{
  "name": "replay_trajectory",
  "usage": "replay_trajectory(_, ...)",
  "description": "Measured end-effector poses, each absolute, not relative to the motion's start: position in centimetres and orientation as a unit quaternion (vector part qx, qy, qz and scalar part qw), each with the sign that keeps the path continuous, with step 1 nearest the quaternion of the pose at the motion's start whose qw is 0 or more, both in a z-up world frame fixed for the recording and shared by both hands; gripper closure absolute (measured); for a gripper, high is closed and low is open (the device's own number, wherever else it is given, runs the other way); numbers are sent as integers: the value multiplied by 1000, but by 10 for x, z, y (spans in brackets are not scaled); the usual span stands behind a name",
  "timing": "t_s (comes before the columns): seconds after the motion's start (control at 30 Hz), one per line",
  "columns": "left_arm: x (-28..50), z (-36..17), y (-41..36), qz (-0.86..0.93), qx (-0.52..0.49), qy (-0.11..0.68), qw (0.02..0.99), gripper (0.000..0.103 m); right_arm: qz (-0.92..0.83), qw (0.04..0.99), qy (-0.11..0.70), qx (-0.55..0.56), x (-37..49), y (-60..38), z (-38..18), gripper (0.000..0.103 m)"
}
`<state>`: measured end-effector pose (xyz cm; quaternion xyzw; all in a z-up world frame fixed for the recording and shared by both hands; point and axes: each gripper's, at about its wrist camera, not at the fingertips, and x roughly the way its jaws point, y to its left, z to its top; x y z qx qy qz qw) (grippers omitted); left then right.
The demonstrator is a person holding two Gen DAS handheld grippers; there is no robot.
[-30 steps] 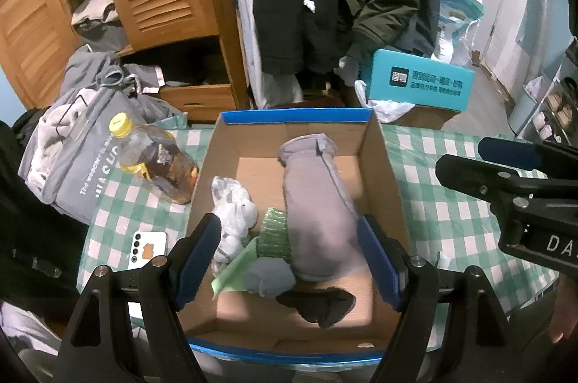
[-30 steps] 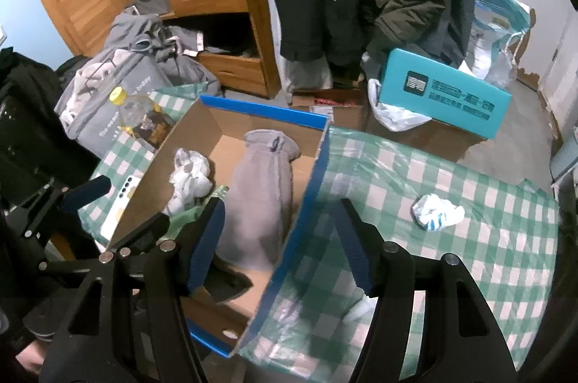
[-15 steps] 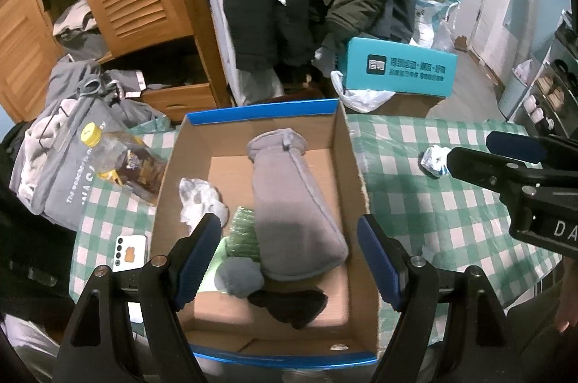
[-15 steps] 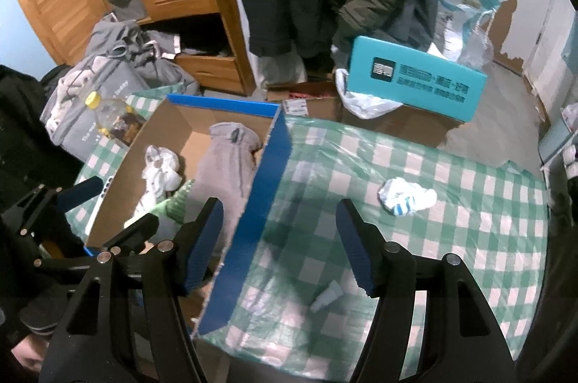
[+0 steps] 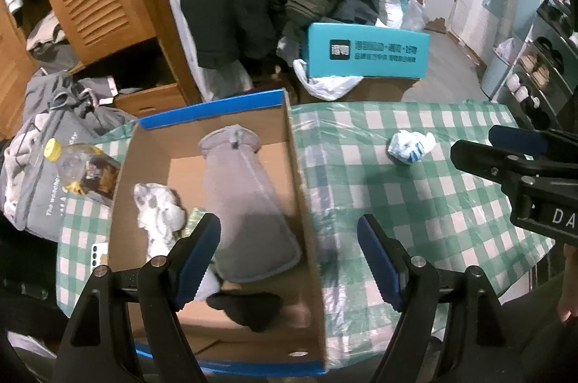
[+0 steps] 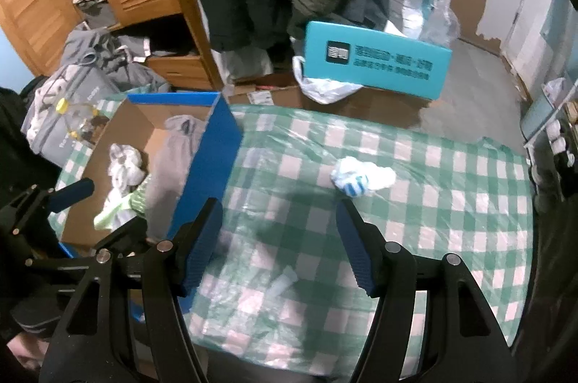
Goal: Organize soft objects
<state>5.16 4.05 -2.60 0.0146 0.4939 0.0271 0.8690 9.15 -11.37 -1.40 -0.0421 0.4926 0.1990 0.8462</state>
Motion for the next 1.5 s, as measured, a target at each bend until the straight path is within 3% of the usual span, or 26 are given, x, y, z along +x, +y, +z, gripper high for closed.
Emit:
replay_trajectory(0.6, 79, -44, 2, 9, 36, 518, 855, 23, 146, 834, 531, -43, 116, -167, -51, 38)
replay_trajectory(1.5, 147, -100, -19, -1, 35, 569, 822, 23, 137, 801, 582, -46, 178, -173, -123, 37)
